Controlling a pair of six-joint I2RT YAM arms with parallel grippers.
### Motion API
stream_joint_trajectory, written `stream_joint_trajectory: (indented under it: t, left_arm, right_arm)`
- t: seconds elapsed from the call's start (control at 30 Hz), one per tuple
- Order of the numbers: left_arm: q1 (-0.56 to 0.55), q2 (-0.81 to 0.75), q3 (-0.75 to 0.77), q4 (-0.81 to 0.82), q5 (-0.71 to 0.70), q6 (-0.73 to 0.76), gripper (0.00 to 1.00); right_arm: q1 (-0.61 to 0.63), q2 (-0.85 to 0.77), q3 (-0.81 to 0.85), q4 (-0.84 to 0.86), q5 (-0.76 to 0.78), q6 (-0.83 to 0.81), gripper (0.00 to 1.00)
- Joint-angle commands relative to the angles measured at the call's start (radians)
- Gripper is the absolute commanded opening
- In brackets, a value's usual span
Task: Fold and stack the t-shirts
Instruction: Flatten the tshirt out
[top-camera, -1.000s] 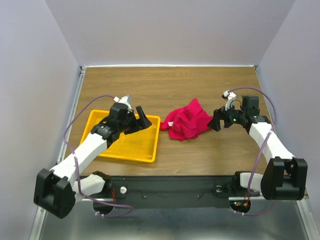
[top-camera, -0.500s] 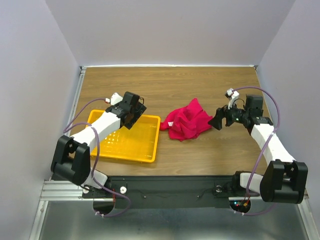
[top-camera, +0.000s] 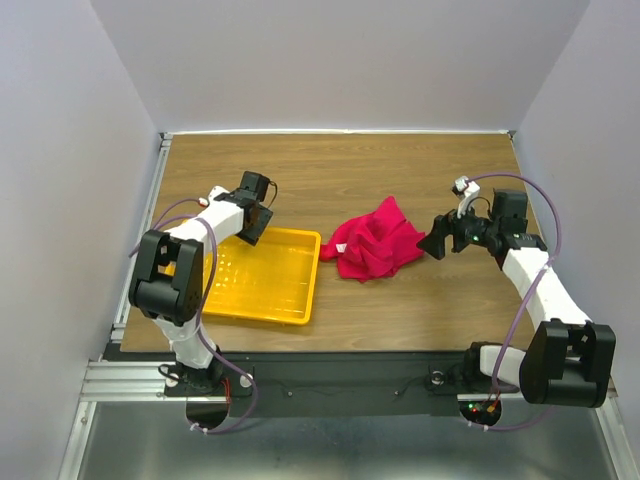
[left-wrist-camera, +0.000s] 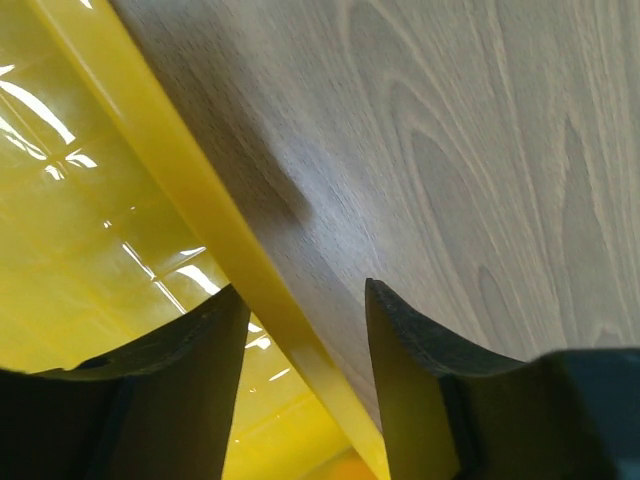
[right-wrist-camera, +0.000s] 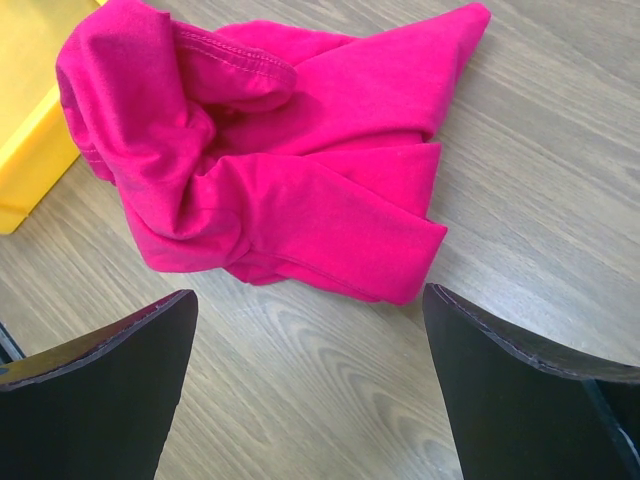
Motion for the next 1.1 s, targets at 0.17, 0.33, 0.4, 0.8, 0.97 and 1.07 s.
stream_joint_trajectory:
  t: [0.17, 0.33, 0.4, 0.8, 0.97, 1.07]
  left_arm:
    - [0.009, 0.054, 0.080, -0.047, -0.081, 0.110, 0.49]
    - [0.009, 0.093, 0.121, -0.038, -0.070, 0.234, 0.23]
    - [0.009, 0.097, 0.138, -0.031, -0.072, 0.285, 0.12]
    - [0.011, 0.077, 0.201, 0.063, -0.080, 1.033, 0.00]
    - [0.017, 0.064, 0.201, 0.105, -0.009, 1.323, 0.00]
    - [0.017, 0.107, 0.251, 0.076, -0.030, 1.403, 0.00]
  right_arm:
    - [-0.019, -0.019, 0.001, 0.036, 0.012, -0.013, 1.00]
    - [-0.028, -0.028, 0.001, 0.036, 0.015, -0.013, 1.00]
    - [-0.033, -0.031, 0.001, 0.036, 0.017, -0.012, 1.00]
    - [-0.057, -0.045, -0.001, 0.036, 0.006, -0.010, 1.00]
    - [-0.060, -0.045, -0.001, 0.036, 0.002, -0.007, 1.00]
    - [-0.062, -0.042, -0.001, 0.036, -0.006, -0.009, 1.00]
